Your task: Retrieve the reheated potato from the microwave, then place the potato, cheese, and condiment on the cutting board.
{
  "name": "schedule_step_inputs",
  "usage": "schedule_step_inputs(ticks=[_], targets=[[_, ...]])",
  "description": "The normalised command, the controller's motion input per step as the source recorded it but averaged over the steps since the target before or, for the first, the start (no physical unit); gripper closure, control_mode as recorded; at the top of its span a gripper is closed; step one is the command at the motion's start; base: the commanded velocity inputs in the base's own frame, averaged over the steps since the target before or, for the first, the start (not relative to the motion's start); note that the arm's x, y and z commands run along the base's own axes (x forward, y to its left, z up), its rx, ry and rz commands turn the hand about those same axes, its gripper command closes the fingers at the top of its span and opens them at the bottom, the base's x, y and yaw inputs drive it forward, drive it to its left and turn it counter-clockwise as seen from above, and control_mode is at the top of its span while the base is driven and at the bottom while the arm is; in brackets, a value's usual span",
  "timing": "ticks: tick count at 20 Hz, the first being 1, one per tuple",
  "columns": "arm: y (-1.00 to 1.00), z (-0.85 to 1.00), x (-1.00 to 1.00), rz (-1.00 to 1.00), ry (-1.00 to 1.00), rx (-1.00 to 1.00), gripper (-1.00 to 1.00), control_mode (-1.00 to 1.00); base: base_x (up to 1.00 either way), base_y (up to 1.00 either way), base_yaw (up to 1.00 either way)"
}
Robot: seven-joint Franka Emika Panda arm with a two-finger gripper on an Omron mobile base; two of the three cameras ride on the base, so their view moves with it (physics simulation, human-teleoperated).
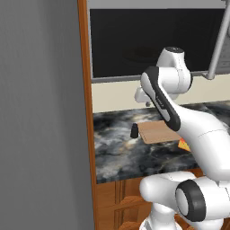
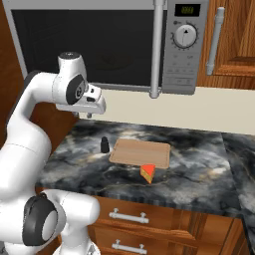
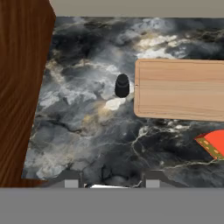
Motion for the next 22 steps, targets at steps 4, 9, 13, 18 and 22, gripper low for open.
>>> schedule_step_inputs(ticks=[4,9,13,18,22], targets=[[0.00,0.00,-0.09,0.01,-0.03,0.00,-1.00,-1.00,0.00,0.00,0.00],[0.00,0.00,-0.28,0.04,-0.17,0.00,-1.00,-1.00,0.00,0.00,0.00],[0.00,0.02,-0.26,0.03,-0.23,0.00,-1.00,-1.00,0.00,0.00,0.00],[-0.05,0.13,-0.17,0.00,-0.18,0.00,-1.00,-1.00,0.00,0.00,0.00],[-0.15,0.23,-0.15,0.00,-0.18,0.00,-1.00,-1.00,0.00,0.00,0.00]])
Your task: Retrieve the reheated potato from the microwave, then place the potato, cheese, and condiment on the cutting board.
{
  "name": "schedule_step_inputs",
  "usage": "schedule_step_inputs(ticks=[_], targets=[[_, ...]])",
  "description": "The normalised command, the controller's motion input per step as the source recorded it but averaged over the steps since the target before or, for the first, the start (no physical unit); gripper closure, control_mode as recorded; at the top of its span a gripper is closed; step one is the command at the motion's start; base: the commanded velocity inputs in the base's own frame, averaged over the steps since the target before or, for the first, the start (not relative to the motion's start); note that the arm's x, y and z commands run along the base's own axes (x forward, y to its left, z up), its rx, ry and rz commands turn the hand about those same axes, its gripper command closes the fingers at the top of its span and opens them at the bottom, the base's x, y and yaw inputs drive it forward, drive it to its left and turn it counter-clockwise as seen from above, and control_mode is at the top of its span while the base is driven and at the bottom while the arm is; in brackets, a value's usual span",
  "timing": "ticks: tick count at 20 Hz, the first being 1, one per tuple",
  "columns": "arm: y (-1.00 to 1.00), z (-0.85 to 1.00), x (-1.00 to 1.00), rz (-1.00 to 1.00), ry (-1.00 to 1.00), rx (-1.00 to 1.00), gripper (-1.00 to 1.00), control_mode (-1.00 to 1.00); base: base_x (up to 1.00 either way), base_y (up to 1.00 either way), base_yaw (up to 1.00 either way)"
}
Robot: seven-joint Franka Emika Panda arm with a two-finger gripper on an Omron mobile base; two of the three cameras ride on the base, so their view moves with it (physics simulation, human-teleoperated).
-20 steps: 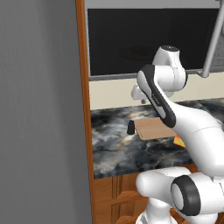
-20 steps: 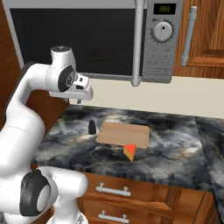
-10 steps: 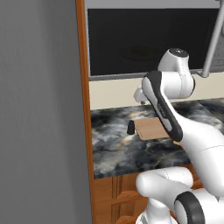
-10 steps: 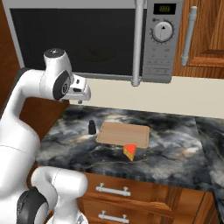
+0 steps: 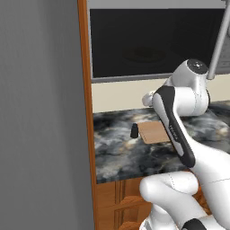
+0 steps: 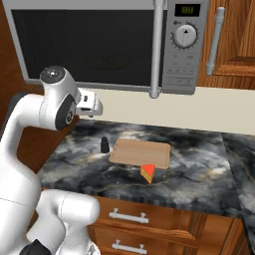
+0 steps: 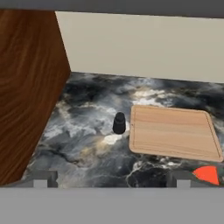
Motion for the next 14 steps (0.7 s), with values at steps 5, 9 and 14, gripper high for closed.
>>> schedule_step_inputs(ticks=[5,9,14], targets=[[-0.23,0.27,-0.11,0.00,-0.16,0.00,-1.00,-1.00,0.00,0.00,0.00],[-0.28,0.25,-0.08,0.00,-0.16,0.00,-1.00,-1.00,0.00,0.00,0.00],[-0.30,0.25,-0.04,0.00,-0.12,-0.01,-1.00,-1.00,0.00,0.00,0.00]])
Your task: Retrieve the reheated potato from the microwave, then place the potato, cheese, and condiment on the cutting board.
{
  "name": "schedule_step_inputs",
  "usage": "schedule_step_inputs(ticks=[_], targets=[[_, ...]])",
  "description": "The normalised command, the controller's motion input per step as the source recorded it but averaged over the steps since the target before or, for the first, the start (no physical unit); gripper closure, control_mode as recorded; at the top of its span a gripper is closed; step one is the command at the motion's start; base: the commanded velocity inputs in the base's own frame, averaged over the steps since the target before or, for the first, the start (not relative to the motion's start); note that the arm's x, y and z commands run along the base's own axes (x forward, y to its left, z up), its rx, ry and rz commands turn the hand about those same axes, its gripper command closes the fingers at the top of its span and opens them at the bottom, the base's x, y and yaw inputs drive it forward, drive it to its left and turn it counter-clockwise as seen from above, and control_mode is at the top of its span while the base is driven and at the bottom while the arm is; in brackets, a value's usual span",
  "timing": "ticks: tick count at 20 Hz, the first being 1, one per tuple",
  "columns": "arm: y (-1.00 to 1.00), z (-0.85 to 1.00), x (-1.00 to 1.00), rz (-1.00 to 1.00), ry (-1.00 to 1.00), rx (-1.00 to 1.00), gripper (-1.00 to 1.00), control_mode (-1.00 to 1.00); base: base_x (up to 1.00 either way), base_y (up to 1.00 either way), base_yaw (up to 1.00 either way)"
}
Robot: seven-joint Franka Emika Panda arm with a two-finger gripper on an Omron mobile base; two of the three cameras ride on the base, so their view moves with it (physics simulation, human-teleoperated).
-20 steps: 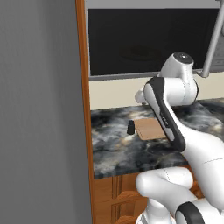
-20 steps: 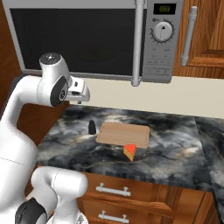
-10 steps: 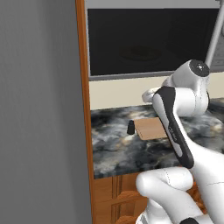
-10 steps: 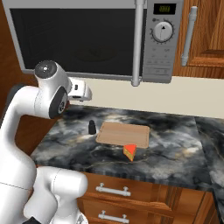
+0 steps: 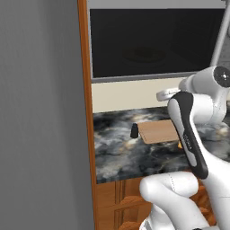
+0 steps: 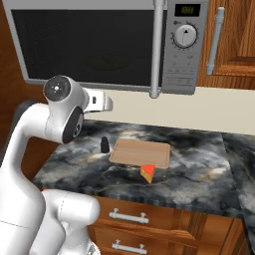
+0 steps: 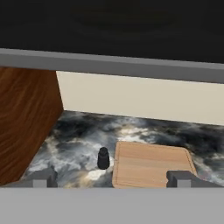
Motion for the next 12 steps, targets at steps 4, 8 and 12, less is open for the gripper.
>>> schedule_step_inputs(ticks=[4,8,12], targets=[[-0.24,0.28,-0.03,-0.02,-0.01,-0.04,-1.00,-1.00,0.00,0.00,0.00],[-0.22,0.28,-0.01,-0.02,0.00,-0.08,-1.00,-1.00,0.00,0.00,0.00],[-0.22,0.25,-0.06,-0.05,0.00,-0.09,-1.00,-1.00,0.00,0.00,0.00]])
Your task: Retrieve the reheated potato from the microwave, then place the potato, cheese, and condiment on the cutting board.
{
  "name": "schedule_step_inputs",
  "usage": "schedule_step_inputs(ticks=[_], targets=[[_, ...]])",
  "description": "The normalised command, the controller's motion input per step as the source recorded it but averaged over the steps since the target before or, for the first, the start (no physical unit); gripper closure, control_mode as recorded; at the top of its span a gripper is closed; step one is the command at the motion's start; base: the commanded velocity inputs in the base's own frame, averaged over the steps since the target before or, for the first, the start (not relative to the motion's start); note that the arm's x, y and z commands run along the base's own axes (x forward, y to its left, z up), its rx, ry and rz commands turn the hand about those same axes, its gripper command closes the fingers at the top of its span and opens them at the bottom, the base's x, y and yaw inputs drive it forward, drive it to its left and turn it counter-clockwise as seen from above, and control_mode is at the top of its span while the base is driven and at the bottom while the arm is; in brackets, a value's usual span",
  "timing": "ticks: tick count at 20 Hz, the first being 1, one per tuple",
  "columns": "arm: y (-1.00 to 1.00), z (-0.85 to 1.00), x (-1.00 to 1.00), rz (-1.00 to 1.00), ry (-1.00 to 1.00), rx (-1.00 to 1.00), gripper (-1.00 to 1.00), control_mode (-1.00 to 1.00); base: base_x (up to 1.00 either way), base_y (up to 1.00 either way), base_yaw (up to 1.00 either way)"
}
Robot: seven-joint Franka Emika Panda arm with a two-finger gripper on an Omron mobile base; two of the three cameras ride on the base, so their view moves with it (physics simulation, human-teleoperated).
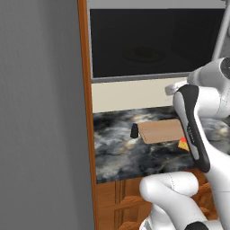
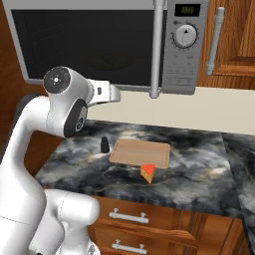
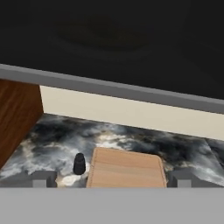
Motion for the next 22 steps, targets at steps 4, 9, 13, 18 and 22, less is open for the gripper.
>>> schedule_step_inputs(ticks=[4,9,13,18,22], targets=[[-0.25,0.24,-0.02,-0.10,0.00,-0.06,-1.00,-1.00,0.00,0.00,0.00],[-0.31,0.18,-0.04,-0.18,0.00,-0.01,-1.00,-1.00,0.00,0.00,0.00],[-0.25,0.15,-0.18,-0.21,0.00,0.00,-1.00,-1.00,0.00,0.00,0.00],[-0.25,0.26,-0.11,-0.16,0.00,0.04,-1.00,-1.00,0.00,0.00,0.00],[-0.33,0.26,-0.04,-0.05,0.00,0.04,-1.00,-1.00,0.00,0.00,0.00]])
